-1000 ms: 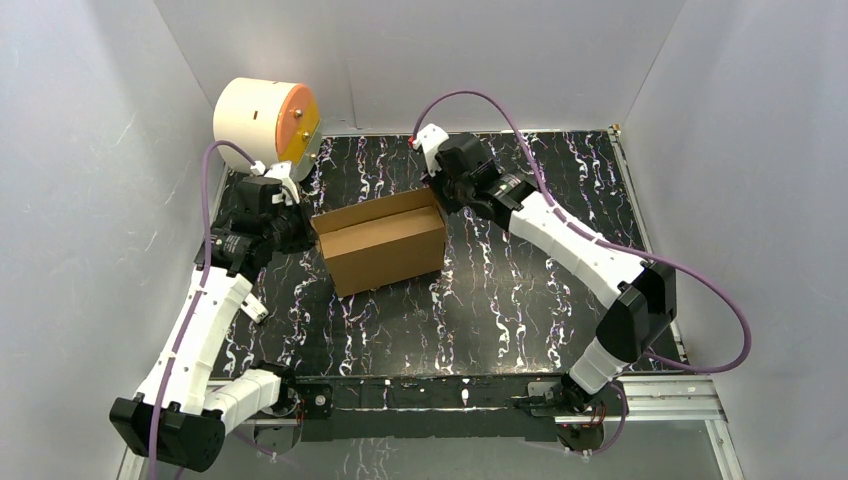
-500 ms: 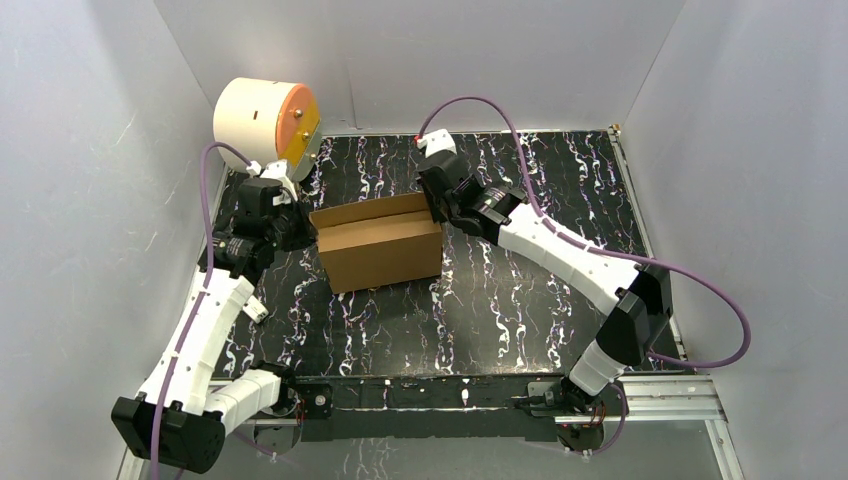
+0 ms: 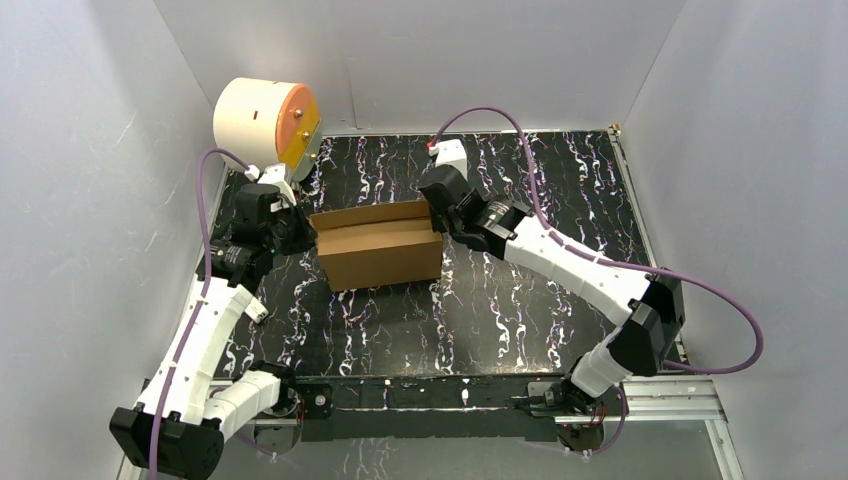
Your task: Fold the paper box
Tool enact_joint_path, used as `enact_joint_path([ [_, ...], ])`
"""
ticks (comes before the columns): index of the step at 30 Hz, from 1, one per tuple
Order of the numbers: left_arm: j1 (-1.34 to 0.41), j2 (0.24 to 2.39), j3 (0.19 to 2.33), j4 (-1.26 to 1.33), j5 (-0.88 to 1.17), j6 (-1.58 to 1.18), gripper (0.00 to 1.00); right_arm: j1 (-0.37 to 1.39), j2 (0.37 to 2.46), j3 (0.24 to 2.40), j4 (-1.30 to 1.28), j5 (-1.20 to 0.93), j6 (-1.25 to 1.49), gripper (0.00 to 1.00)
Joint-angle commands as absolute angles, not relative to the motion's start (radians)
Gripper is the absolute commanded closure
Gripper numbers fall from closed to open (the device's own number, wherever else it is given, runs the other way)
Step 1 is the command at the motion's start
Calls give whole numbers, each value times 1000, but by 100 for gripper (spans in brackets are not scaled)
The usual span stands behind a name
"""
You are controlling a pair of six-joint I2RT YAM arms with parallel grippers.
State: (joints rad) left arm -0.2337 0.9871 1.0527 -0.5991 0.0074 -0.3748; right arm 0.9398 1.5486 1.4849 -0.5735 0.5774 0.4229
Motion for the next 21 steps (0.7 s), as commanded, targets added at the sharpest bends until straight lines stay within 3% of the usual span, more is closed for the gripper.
enact_joint_path([
  [1,-249,957,1030,-569,108,-387,100,977,1502,1431,-500,552,492,100],
  [21,-248,930,1008,-587,113,-372,100,1007,1480,1347,-472,649,538,100],
])
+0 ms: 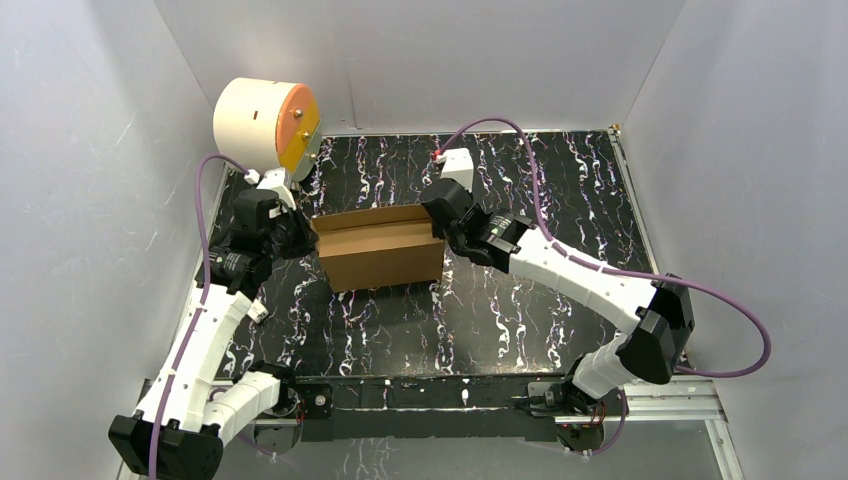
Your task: Fold the paper box
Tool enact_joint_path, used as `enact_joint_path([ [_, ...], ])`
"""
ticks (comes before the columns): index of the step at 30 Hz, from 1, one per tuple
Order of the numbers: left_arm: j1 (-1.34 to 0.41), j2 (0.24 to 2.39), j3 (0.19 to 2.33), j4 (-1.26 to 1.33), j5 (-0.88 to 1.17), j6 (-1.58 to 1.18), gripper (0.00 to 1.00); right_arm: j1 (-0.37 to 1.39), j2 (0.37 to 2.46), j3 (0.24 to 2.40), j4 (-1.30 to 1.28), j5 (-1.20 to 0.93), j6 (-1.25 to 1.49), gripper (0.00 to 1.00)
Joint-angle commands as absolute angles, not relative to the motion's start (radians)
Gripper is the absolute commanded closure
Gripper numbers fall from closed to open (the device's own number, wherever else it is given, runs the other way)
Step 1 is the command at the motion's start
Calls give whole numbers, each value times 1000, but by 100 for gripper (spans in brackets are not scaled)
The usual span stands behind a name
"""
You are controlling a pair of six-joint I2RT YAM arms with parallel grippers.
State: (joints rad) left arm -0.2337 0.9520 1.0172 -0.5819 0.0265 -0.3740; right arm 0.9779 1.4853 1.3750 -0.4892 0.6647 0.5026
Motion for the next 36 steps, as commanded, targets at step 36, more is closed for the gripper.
enact_joint_path([
  [36,-248,917,1004,-604,74,-347,100,1035,1463,1311,-491,681,428,100],
])
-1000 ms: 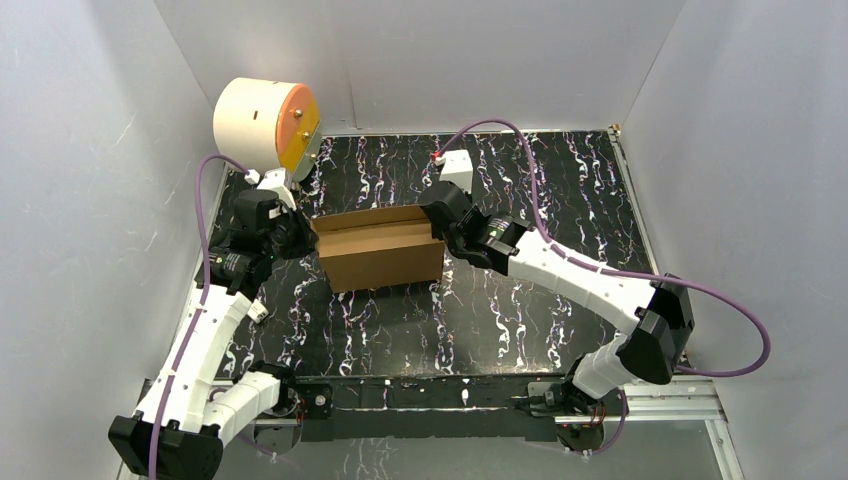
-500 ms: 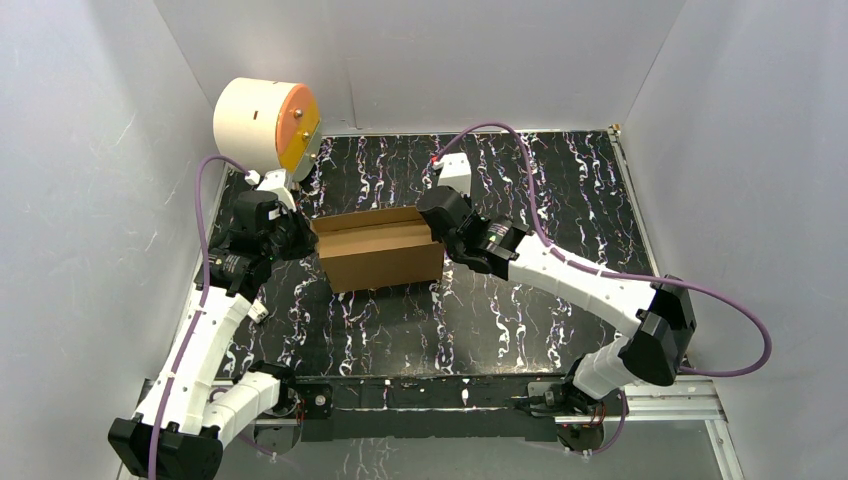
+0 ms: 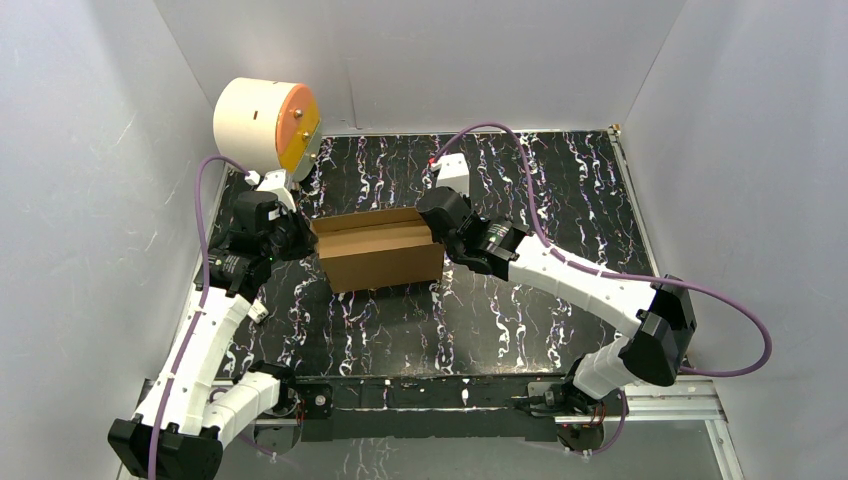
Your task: Fold the paper box
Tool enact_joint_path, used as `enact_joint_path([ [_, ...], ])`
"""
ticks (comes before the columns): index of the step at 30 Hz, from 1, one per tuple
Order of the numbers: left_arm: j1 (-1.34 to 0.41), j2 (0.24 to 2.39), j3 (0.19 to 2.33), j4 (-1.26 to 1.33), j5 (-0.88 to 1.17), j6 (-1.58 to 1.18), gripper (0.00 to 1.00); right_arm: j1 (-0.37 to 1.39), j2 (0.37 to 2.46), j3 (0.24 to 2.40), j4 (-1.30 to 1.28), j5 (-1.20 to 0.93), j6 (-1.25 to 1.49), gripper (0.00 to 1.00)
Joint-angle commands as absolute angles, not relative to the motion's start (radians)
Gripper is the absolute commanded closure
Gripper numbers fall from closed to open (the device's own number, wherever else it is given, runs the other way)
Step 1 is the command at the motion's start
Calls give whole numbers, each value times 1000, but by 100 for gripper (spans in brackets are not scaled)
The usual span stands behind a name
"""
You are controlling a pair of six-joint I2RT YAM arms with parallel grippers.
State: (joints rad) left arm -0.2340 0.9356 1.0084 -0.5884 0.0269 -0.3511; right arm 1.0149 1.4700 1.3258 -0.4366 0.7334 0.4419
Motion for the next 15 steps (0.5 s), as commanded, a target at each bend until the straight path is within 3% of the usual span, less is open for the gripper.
enact_joint_path([
  [1,-248,918,1004,-604,72,-346,100,1035,1463,1313,-491,682,420,100],
  [15,-248,910,1001,-607,66,-352,100,1035,1473,1301,-482,655,445,100],
])
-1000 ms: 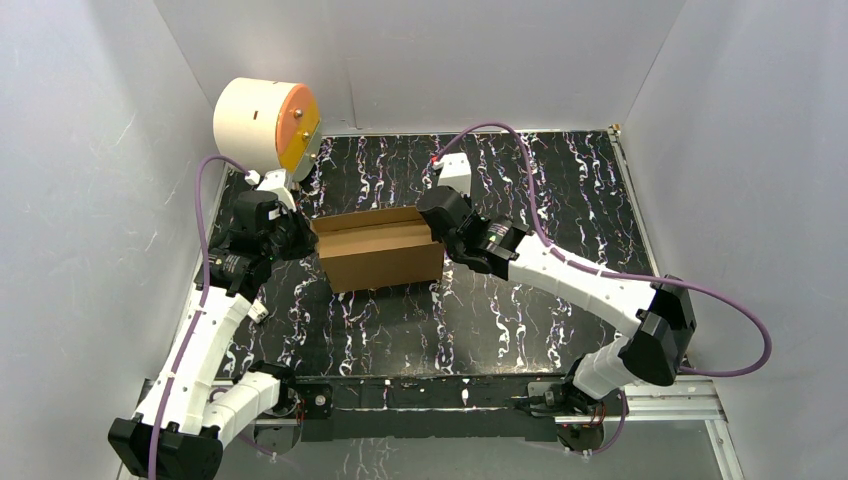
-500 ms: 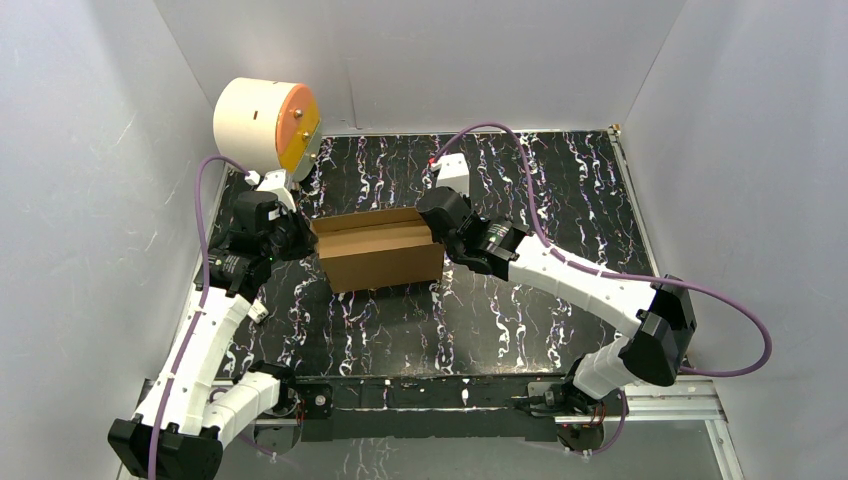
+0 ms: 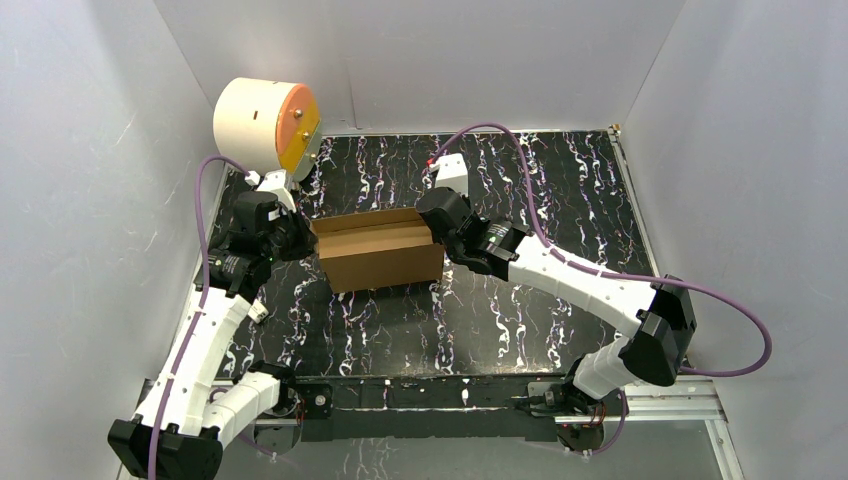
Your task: Fold the paper box
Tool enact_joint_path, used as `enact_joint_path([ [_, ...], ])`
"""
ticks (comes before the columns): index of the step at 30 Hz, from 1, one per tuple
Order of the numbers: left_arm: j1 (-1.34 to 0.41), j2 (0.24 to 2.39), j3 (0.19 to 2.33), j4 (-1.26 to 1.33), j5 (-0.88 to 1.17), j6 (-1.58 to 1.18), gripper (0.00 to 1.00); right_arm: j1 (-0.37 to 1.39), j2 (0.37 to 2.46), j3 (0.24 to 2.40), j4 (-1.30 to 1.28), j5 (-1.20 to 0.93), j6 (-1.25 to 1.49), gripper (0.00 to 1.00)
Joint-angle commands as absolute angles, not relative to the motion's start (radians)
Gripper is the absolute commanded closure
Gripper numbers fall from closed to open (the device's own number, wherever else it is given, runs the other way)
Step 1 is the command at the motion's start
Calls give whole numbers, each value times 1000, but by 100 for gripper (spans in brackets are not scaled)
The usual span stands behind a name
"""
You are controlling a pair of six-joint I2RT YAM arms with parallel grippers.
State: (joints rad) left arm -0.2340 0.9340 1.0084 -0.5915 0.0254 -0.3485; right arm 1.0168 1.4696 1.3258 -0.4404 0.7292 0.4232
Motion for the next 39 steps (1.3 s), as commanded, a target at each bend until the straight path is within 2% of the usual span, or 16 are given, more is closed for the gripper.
enact_joint_path([
  [1,-249,910,1003,-609,64,-350,100,1035,1474,1301,-480,652,446,100],
  [20,-249,880,910,-590,104,-369,100,1035,1466,1245,-436,616,478,100],
  [37,-250,786,748,-513,92,-482,100,1035,1411,1074,-261,543,479,100],
  [39,-250,757,743,-503,78,-492,96,1035,1398,1069,-253,534,472,100],
])
